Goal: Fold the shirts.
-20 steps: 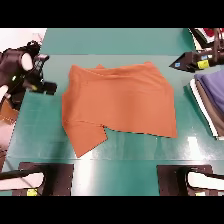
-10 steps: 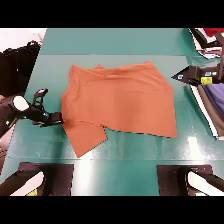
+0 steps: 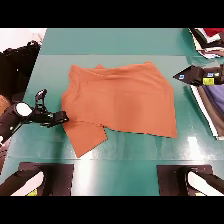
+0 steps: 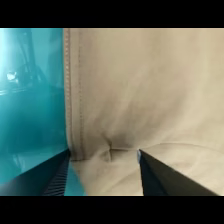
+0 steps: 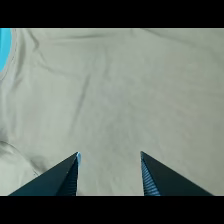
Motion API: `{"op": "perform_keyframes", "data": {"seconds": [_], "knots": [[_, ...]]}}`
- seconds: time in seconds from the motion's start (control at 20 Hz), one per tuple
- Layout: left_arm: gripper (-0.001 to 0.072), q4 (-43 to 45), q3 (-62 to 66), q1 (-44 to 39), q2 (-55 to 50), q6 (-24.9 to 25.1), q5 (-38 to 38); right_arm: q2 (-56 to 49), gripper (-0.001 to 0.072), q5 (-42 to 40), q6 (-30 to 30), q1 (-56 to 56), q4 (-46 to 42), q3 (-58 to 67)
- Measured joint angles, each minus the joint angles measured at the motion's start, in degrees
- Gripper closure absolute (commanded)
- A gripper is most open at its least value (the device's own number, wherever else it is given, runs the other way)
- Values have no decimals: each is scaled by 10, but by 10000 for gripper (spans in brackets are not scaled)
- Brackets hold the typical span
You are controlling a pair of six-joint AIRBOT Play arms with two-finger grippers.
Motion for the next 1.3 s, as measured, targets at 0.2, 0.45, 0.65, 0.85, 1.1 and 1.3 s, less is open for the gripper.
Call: {"op": "perform_keyframes", "data": {"seconds": [0.2,0.45,0.65,0.85,1.1,1.3], "knots": [[628,-8,-5,0,-1,0,2,1,284,1,0,0,0,0],[679,-12,31,0,3,1,-5,1,283,38,0,-29,-14,-2],[679,-13,85,0,6,10,-28,17,232,87,6,-92,-80,-66],[679,-15,107,0,7,21,-38,36,202,105,10,-161,-140,-204],[679,-16,114,0,7,24,-42,5,279,79,10,-200,-153,-334],[679,-16,115,0,7,26,-42,-28,283,55,8,-198,-127,-366]]}}
